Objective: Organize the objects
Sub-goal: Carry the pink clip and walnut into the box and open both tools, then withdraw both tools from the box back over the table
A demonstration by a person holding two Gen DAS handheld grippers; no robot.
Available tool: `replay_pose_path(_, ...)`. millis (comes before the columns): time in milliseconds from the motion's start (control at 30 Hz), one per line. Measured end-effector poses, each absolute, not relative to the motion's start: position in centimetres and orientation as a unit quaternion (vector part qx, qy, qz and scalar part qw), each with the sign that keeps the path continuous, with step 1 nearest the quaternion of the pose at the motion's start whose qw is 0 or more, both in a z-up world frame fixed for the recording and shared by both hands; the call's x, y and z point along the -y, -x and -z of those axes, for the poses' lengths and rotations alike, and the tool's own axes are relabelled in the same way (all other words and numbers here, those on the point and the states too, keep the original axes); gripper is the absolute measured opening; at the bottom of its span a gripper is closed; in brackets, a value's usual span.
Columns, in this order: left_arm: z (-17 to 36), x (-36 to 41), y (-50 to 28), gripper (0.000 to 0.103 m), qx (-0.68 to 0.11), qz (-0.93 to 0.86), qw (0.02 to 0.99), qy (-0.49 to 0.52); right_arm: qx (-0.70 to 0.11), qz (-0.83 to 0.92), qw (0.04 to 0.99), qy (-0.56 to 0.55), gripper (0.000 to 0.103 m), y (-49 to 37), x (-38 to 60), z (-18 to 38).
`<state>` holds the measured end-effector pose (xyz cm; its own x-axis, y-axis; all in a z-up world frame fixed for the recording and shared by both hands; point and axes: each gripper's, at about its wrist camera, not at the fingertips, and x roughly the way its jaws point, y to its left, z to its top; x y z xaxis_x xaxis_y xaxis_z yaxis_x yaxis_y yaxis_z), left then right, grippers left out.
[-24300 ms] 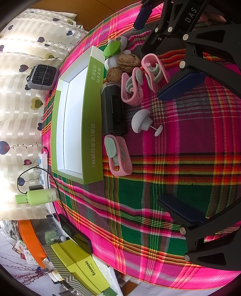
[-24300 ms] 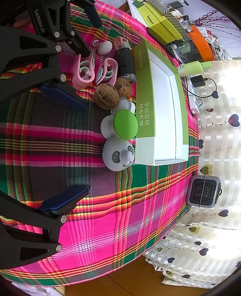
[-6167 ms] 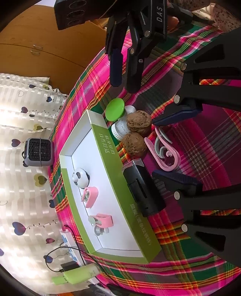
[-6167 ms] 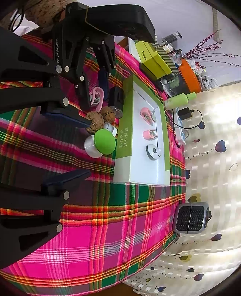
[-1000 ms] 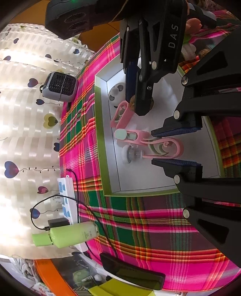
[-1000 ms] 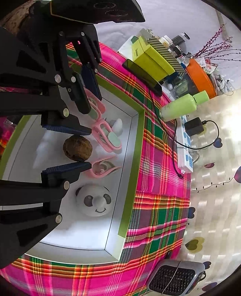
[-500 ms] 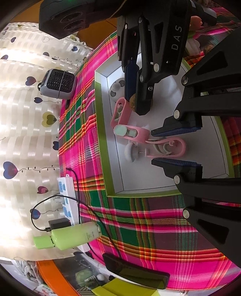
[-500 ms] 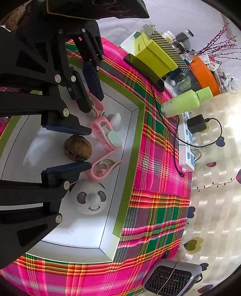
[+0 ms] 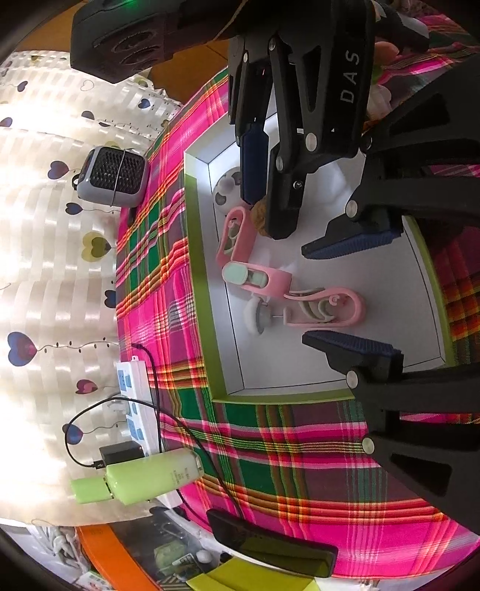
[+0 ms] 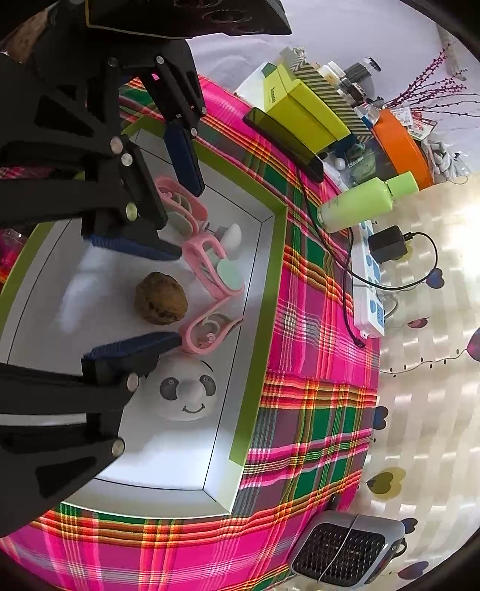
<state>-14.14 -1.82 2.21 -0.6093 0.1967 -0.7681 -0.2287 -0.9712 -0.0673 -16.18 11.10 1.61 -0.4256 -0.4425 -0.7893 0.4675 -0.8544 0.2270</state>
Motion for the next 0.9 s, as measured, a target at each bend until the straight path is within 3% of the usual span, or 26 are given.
replay_pose_path(433,-3.5,2.8,12.1,0.051,0.000,-0.901,0.115,0.418,0.013,0.860,0.259,-0.439,0.043,13.7,-12.8,-3.9)
replay_pose_path(900,-5.7,3.7,7.3,0.051,0.021,-0.912,0.126,0.390,0.014,0.884,0.238,-0.403,0.043,8.0,-15.4,-5.8)
